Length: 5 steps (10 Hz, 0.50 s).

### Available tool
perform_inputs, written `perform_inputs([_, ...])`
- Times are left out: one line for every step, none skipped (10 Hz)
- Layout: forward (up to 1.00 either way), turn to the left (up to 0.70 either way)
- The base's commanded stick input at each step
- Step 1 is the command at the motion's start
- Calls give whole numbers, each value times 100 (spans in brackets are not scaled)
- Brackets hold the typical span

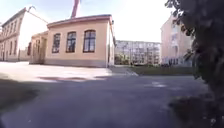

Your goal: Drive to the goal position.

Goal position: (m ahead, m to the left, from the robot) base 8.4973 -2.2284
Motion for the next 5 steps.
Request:
perform_inputs([65,0])
perform_inputs([66,0])
perform_inputs([67,0])
perform_inputs([68,0])
perform_inputs([68,0])
